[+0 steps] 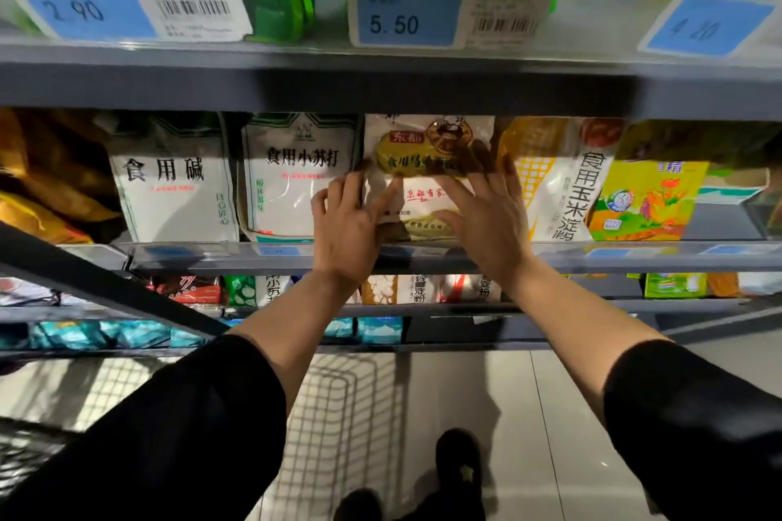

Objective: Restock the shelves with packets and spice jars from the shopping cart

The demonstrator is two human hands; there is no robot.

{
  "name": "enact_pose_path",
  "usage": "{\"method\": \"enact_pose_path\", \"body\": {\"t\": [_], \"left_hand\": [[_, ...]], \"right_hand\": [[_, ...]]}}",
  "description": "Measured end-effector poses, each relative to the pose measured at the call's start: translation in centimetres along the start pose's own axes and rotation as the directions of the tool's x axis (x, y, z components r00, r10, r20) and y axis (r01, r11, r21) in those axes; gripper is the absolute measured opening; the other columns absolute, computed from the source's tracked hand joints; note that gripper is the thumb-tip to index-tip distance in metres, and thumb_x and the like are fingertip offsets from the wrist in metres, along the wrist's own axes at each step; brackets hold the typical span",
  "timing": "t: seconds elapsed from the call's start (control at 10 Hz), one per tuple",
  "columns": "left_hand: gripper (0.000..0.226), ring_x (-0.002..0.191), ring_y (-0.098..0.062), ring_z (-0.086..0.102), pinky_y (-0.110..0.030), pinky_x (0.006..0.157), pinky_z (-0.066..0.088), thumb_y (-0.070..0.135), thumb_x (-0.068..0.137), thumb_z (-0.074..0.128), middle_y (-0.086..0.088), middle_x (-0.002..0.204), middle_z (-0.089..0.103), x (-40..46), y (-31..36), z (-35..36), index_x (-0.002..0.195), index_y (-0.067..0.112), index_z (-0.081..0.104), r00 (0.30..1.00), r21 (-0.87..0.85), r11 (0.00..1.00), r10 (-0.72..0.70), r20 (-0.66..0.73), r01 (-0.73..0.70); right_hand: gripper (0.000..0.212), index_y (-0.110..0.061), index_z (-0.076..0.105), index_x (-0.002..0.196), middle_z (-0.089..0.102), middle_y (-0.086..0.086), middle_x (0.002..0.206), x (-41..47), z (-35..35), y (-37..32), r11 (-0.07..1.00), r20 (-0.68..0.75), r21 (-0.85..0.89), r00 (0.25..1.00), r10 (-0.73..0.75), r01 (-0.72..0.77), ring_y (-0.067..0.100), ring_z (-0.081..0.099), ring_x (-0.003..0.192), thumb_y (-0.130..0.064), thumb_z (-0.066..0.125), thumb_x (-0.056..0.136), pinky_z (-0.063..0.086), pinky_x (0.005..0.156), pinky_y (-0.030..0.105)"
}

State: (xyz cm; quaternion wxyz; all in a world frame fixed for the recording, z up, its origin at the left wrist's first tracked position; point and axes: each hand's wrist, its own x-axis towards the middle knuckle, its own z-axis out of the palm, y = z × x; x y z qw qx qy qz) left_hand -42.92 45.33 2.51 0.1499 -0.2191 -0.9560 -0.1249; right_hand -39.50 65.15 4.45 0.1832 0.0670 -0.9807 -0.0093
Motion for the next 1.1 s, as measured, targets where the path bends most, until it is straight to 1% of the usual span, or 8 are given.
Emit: {"method": "enact_pose_path", "body": {"t": [0.2,0.4,0.5,0.6,0.7,0.8,0.9,1.1], "left_hand": [[0.070,0.118,-0.030,0.043,-0.049,0.091,0.039,0.027,0.068,0.085,-0.014,0.136,0.048,0.4,-1.5,-0.7,0.132,0.033,0.057,0.996,-0.031,0.998,0.063,0.062,-0.061],[0.087,0.112,-0.032,0.043,-0.045,0.089,0.042,0.027,0.059,0.088,-0.018,0.131,0.046,1.0,-1.6,-1.3,0.135,0.019,0.047,0.989,0.054,0.988,0.148,-0.023,-0.147],[0.082,0.110,-0.033,0.046,-0.047,0.092,0.040,0.023,0.060,0.086,-0.014,0.122,0.055,1.8,-1.2,-1.4,0.131,0.015,0.047,0.988,0.139,0.978,0.149,0.046,-0.154],[0.072,0.124,-0.036,0.045,-0.052,0.107,0.026,0.015,0.076,0.076,-0.010,0.132,0.054,2.1,-0.7,-1.4,0.140,0.015,0.042,0.979,0.094,0.990,0.087,0.185,-0.105],[0.072,0.127,-0.035,0.043,-0.052,0.111,0.022,0.016,0.076,0.077,-0.007,0.133,0.055,2.1,-0.5,-0.9,0.139,0.017,0.043,0.985,0.098,0.993,0.052,0.164,-0.069],[0.077,0.130,-0.032,0.041,-0.053,0.117,0.004,0.019,0.078,0.075,-0.005,0.133,0.054,2.3,-0.5,-1.1,0.145,0.022,0.036,0.983,0.111,0.992,0.040,0.177,-0.060],[0.078,0.134,-0.029,0.038,-0.051,0.118,-0.003,0.029,0.082,0.072,-0.005,0.138,0.049,2.1,-0.5,-1.8,0.148,0.022,0.030,0.974,0.119,0.989,0.059,0.218,-0.086],[0.073,0.150,-0.025,0.005,-0.055,0.117,0.000,0.012,0.092,0.054,-0.001,0.162,0.010,-0.3,0.4,-4.2,0.154,0.025,0.018,0.931,-0.056,0.997,0.070,0.358,-0.054]], "right_hand": [[0.066,-0.029,0.032,0.146,0.040,0.009,0.146,-0.7,-0.3,0.9,0.999,0.153,0.052,0.988,-0.014,0.006,0.033,0.022,0.143,-0.041,0.058,0.087,0.017,0.117,0.048],[0.079,-0.030,0.035,0.145,0.047,0.010,0.139,-0.5,-1.2,1.5,0.994,0.162,0.096,0.985,-0.063,0.048,0.032,0.035,0.134,-0.037,0.074,0.077,0.027,0.113,0.048],[0.082,-0.029,0.035,0.144,0.030,0.015,0.151,0.0,-1.9,1.2,0.991,0.126,-0.103,0.989,-0.077,0.090,0.033,0.018,0.143,-0.050,0.067,0.071,0.015,0.116,0.055],[0.084,-0.032,0.034,0.144,0.023,0.013,0.156,1.0,-1.8,1.1,0.995,0.230,-0.087,0.973,-0.037,0.058,0.038,0.015,0.144,-0.048,0.074,0.072,0.007,0.115,0.052],[0.090,-0.033,0.035,0.143,0.011,0.016,0.158,1.4,-1.1,1.4,0.994,0.227,-0.082,0.972,-0.058,0.078,0.038,0.006,0.145,-0.046,0.079,0.066,0.003,0.116,0.056],[0.091,-0.035,0.032,0.144,0.006,0.015,0.159,1.5,-1.3,1.2,0.989,0.224,-0.116,0.973,-0.060,0.088,0.037,0.004,0.146,-0.051,0.077,0.066,0.004,0.116,0.058],[0.086,-0.034,0.029,0.146,0.029,0.015,0.153,1.7,-2.7,0.7,0.996,0.314,-0.087,0.949,0.006,0.022,0.037,0.023,0.141,-0.048,0.074,0.074,0.011,0.116,0.054],[0.064,-0.029,0.037,0.143,0.042,0.002,0.147,-0.8,-6.7,-0.8,0.995,0.412,0.059,0.910,0.053,-0.084,0.024,0.038,0.134,-0.041,0.063,0.087,0.011,0.115,0.058]]}}
